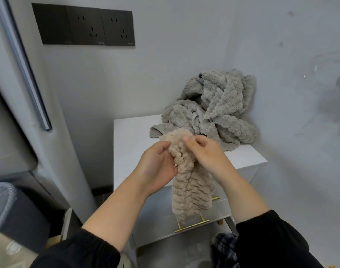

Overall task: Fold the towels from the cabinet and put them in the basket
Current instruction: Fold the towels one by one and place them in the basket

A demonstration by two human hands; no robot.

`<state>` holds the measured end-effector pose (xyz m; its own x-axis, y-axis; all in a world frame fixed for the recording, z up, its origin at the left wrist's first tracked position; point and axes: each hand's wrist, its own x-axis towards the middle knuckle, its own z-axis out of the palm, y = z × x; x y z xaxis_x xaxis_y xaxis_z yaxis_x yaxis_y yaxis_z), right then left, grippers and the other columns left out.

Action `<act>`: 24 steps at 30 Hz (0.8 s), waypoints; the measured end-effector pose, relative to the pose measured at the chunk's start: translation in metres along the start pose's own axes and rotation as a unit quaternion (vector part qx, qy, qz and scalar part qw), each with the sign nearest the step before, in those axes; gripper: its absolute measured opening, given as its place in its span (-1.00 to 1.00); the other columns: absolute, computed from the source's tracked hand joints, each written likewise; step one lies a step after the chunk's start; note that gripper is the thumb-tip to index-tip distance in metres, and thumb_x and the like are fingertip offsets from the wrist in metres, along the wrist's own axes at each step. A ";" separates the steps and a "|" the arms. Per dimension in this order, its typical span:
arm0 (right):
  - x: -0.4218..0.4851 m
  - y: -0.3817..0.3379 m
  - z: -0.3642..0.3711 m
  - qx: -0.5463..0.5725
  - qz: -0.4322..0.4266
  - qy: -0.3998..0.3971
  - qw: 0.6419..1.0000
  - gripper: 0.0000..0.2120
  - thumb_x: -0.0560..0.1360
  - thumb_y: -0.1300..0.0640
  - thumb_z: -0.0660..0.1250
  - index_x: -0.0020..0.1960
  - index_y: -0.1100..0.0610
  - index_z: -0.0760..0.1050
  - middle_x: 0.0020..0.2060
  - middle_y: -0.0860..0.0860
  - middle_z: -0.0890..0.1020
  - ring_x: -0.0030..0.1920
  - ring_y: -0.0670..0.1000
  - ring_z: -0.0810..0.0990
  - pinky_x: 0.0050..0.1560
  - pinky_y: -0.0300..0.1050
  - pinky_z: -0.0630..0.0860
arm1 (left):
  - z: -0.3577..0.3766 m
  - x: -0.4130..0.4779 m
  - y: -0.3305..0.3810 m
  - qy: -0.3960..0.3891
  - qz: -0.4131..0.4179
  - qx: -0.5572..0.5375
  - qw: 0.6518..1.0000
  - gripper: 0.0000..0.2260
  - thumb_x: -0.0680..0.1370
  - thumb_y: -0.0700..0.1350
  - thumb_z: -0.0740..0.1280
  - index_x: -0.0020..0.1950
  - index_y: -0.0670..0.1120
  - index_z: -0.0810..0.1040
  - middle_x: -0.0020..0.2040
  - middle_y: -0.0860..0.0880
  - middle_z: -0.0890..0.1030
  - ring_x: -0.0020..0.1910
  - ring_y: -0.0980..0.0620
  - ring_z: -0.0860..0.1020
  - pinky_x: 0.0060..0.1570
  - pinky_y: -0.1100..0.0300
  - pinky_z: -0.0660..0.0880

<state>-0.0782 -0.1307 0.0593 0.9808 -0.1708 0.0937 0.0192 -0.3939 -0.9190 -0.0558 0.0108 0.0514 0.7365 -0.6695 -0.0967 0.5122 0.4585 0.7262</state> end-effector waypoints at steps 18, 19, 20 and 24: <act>0.014 0.013 -0.039 0.275 0.086 0.173 0.942 -0.87 0.49 0.31 0.21 -0.17 0.21 0.52 -0.36 0.07 0.58 -0.31 0.03 0.57 -0.26 -0.15 0.46 | -0.019 0.007 0.018 0.329 0.096 0.090 0.935 -0.80 0.61 -0.13 0.23 -0.06 -0.18 0.60 -0.26 -0.08 0.69 -0.28 0.01 0.67 -0.18 0.11 0.60; 0.014 0.012 -0.046 0.365 0.111 0.119 0.917 -0.88 0.50 0.28 0.23 -0.12 0.22 0.54 -0.30 0.11 0.63 -0.25 0.08 0.62 -0.21 -0.12 0.53 | -0.023 0.008 0.021 0.321 0.092 0.063 0.941 -0.81 0.60 -0.11 0.27 -0.01 -0.20 0.61 -0.21 -0.11 0.70 -0.21 -0.03 0.68 -0.12 0.07 0.61; 0.012 0.010 -0.053 0.412 0.129 0.065 0.900 -0.87 0.52 0.23 0.25 -0.07 0.23 0.57 -0.23 0.14 0.67 -0.19 0.11 0.66 -0.17 -0.08 0.58 | -0.025 0.008 0.025 0.304 0.087 0.037 0.948 -0.79 0.59 -0.08 0.30 0.04 -0.21 0.61 -0.14 -0.14 0.70 -0.13 -0.07 0.68 -0.06 0.02 0.60; 0.016 0.023 -0.063 0.185 0.088 0.098 0.974 -0.92 0.49 0.22 0.35 -0.16 0.22 0.57 -0.31 0.07 0.66 -0.27 0.01 0.63 -0.26 -0.22 0.54 | -0.036 0.006 0.036 0.250 0.057 0.119 0.959 -0.85 0.59 -0.14 0.30 -0.02 -0.21 0.59 -0.21 -0.11 0.69 -0.21 0.01 0.68 -0.25 0.17 0.60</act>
<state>-0.0743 -0.1991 0.0638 0.9199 -0.3900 -0.0406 -0.0426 0.0036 -0.9991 -0.0165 0.0443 0.0524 0.9319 -0.2325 -0.2783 0.3443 0.3263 0.8803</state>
